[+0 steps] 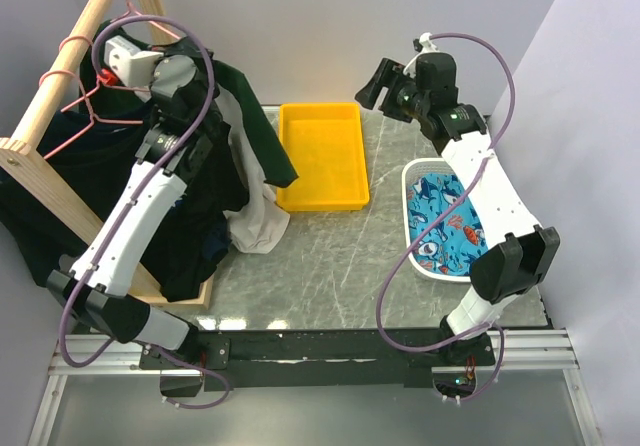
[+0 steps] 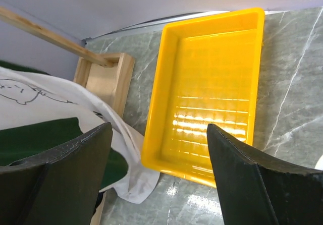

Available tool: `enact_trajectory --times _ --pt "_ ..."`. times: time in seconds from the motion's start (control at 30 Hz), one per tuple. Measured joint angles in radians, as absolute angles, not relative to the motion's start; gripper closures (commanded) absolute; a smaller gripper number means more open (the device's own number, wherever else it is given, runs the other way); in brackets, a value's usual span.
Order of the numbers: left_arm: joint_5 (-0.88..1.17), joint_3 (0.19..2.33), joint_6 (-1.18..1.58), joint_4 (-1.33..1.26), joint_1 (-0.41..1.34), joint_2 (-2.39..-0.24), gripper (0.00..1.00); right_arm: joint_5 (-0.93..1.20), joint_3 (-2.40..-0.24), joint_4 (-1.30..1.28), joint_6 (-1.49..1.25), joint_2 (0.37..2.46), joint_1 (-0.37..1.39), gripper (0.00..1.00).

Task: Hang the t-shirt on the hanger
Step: Place the hanger at the clothesline.

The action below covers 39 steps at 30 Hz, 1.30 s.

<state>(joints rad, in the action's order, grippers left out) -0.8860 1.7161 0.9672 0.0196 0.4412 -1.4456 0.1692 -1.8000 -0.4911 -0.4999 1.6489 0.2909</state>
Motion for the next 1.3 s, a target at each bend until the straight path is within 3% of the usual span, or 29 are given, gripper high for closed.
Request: enact_trajectory --times 0.67,1.0,1.2,1.23,1.27,1.3 --pt "-0.876 1.556 1.098 0.027 0.386 -1.352 0.97 0.170 -1.800 -0.503 -0.472 1.680 0.338 0.14" --pt "-0.869 1.523 1.120 0.043 0.385 -1.351 0.95 0.247 -1.732 -0.447 -0.366 1.662 0.502 0.09" --pt "-0.874 1.513 1.120 0.061 0.379 -1.353 0.80 0.295 -1.687 -0.395 -0.342 1.643 0.575 0.09" --pt "-0.874 1.513 1.120 0.065 0.378 -1.353 0.76 0.298 -1.687 -0.389 -0.342 1.643 0.583 0.08" --pt "-0.873 1.513 1.119 0.067 0.377 -1.353 0.63 0.300 -1.686 -0.383 -0.340 1.642 0.590 0.07" --pt "-0.873 1.513 1.119 0.066 0.376 -1.353 0.58 0.300 -1.686 -0.380 -0.339 1.641 0.595 0.07"
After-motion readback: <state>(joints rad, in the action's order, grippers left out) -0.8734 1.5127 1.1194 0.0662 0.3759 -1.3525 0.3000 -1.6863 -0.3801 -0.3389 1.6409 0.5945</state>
